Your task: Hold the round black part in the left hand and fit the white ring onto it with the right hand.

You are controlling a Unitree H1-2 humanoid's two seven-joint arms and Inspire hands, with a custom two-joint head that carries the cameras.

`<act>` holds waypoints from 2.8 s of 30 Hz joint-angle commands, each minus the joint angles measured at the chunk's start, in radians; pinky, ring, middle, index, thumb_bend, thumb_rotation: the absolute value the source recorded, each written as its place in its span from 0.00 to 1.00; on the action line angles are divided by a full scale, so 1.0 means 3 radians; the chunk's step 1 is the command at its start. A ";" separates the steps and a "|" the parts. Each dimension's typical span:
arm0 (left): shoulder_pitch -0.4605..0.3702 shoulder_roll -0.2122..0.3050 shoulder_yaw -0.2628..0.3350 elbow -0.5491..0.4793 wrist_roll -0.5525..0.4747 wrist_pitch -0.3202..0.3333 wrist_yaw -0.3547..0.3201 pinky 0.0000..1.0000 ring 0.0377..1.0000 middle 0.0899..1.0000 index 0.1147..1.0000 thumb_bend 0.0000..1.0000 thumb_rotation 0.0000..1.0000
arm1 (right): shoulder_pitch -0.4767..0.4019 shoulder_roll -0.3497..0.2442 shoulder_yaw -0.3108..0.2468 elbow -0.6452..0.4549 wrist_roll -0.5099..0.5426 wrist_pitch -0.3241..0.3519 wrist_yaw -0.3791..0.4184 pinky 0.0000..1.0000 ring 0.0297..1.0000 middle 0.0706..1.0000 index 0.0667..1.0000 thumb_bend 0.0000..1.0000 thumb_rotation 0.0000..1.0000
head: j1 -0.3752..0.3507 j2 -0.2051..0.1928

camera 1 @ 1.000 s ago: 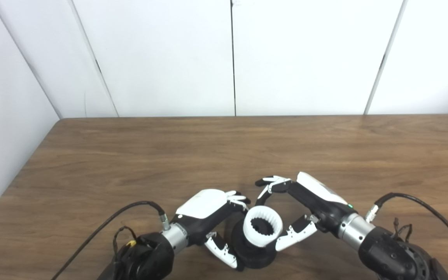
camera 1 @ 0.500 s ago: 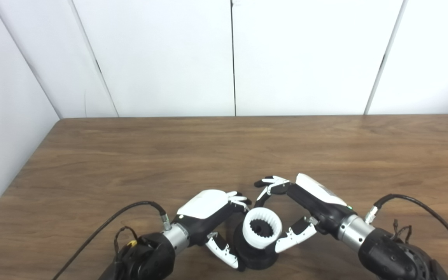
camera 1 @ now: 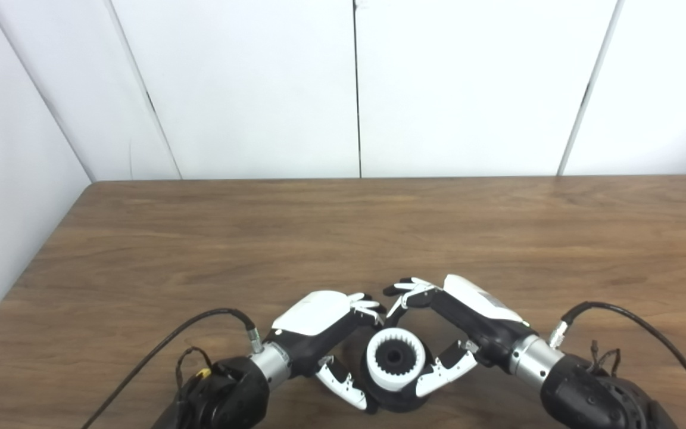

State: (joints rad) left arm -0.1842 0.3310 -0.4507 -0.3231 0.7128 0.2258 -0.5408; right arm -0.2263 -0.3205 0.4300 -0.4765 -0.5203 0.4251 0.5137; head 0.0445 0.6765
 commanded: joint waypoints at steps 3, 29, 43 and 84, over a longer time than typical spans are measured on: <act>-0.0025 -0.0022 -0.0041 0.0078 -0.0044 0.0025 -0.0088 0.92 0.97 0.90 0.59 0.84 0.23 | -0.0099 0.0030 -0.0002 -0.0002 0.0003 -0.0147 -0.0023 0.92 0.96 0.88 0.45 0.52 0.16 | 0.0004 0.0007; -0.0012 0.0035 -0.0033 -0.0021 -0.0044 0.0069 -0.0173 0.86 0.97 0.91 0.60 0.83 0.25 | 0.0018 -0.0022 -0.0086 0.0163 -0.0066 -0.0094 -0.0054 0.91 0.94 0.88 0.62 0.90 0.33 | -0.0010 0.0038; -0.0021 0.0037 -0.0046 -0.0028 -0.0005 0.0093 -0.0183 0.88 0.97 0.91 0.61 0.84 0.25 | 0.0001 -0.0027 -0.0207 0.0264 0.0040 -0.0054 -0.0069 0.87 0.93 0.89 0.76 1.00 0.38 | -0.0016 0.0029; -0.0021 0.0230 0.0340 -0.0203 -0.0362 0.0334 -0.0324 0.87 0.97 0.94 0.93 1.00 0.36 | -0.0102 -0.0236 -0.0458 0.0228 0.0197 0.0046 0.0028 0.92 0.97 0.95 0.91 1.00 0.39 | -0.0001 -0.0002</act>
State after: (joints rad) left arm -0.1838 0.3603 -0.3671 -0.3731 0.6119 0.3012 -0.6184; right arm -0.2136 -0.3735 0.3077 -0.3714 -0.4590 0.4337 0.5203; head 0.0430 0.6750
